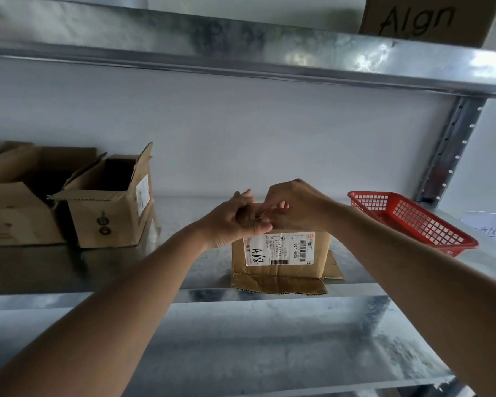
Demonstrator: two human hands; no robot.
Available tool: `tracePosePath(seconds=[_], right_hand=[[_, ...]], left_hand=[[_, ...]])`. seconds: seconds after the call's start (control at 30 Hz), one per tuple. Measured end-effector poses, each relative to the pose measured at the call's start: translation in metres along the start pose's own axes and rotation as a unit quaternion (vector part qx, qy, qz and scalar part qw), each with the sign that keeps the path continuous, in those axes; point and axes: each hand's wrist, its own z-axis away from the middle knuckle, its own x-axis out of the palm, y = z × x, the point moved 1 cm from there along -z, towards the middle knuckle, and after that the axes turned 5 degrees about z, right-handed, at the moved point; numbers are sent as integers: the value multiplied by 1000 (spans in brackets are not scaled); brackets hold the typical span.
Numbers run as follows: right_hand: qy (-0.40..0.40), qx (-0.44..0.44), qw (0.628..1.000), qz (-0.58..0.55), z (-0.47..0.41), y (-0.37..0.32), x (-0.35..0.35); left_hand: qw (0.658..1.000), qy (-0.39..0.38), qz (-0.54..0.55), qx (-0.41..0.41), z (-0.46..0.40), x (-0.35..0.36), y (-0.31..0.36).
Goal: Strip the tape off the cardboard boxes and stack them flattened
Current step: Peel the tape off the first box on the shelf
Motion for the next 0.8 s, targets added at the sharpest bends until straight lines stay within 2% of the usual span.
tracePosePath(seconds=[0.07, 0.17, 0.3, 0.4, 0.5, 0.63, 0.8], right_hand=[[7, -22, 1000, 18, -3, -5, -1], [-7, -68, 994, 83, -6, -14, -2], [35, -193, 963, 185, 1, -27, -3], [25, -219, 954, 205, 2, -27, -6], [-6, -203, 955, 216, -6, -27, -5], [-37, -112, 978, 174, -20, -16, -6], [-17, -66, 991, 113, -26, -3, -2]], left_hand=[[999, 14, 37, 3, 4, 3, 0], [999, 12, 33, 8, 6, 5, 3], [998, 11, 44, 39, 0, 4, -3], [1000, 8, 16, -2, 1, 4, -1], [1000, 3, 10, 28, 1, 5, 1], [999, 23, 24, 12, 4, 8, 3], [998, 24, 43, 31, 3, 11, 0]])
